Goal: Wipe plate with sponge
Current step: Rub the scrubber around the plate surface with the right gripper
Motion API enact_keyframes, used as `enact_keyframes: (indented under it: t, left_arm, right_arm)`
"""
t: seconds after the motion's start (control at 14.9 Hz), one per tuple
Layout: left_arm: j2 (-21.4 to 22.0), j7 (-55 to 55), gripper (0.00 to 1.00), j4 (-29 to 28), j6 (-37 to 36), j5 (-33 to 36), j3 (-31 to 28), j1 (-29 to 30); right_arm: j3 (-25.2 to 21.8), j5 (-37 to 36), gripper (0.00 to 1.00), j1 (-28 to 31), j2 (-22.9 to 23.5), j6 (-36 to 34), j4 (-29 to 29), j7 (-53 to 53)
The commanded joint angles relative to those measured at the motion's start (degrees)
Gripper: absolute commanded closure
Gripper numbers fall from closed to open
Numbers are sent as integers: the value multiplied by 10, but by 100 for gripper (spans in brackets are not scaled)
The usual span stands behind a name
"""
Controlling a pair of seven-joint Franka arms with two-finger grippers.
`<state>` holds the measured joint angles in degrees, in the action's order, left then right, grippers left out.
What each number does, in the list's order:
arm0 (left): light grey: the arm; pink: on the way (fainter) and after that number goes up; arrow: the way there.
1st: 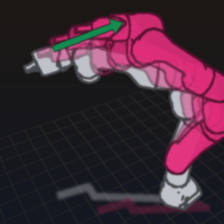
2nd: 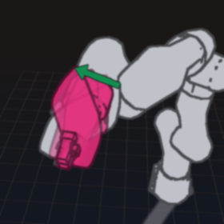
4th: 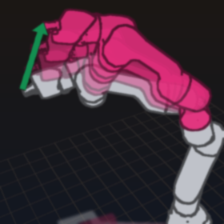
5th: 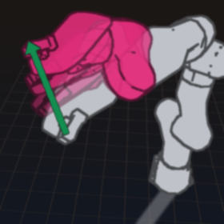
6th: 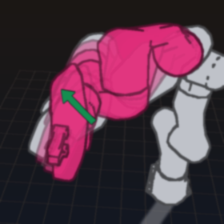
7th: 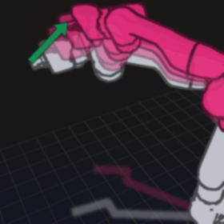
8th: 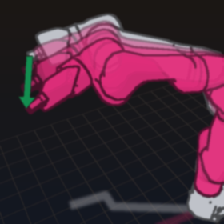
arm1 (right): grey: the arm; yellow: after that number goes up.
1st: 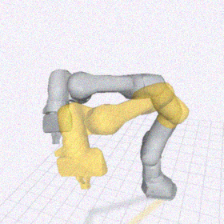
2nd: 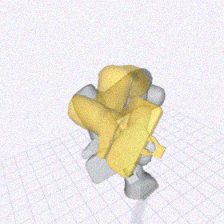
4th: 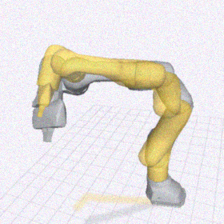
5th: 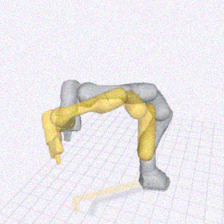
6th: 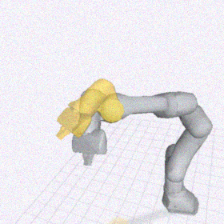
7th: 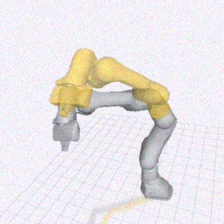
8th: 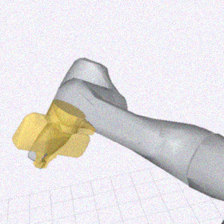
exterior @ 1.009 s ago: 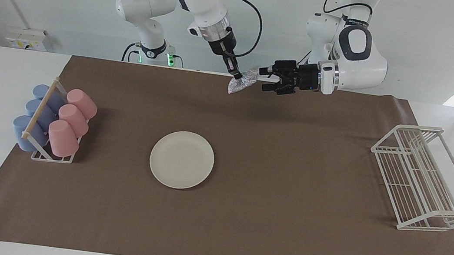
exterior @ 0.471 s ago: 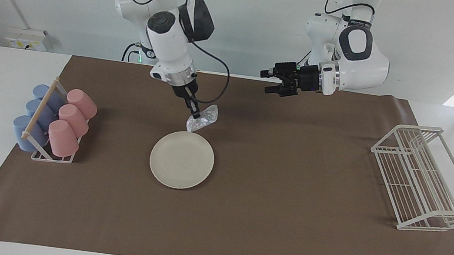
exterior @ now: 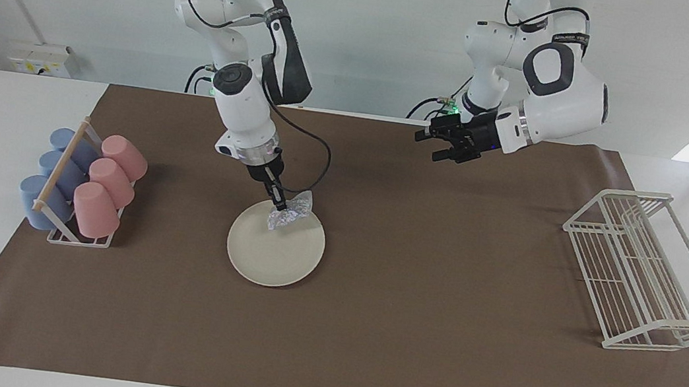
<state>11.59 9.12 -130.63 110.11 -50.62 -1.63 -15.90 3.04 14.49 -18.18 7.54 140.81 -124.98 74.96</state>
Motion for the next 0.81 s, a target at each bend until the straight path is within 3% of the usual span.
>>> enact_keyframes:
  t: [0.0, 0.4, 0.74]
  left_arm:
    - [3, -23, 0, -2, 10, 111, 4, 24]
    - [-3, -34, 0, 1, 41, 351, 4, 40]
    - [-5, -36, 0, 2, 46, 381, 4, 67]
  right_arm:
    - [5, -8, 100, 5, 29, 41, -8, -4]
    - [5, -2, 100, 10, 87, 109, -7, -28]
    - [5, -2, 100, 61, 96, 119, -3, -145]
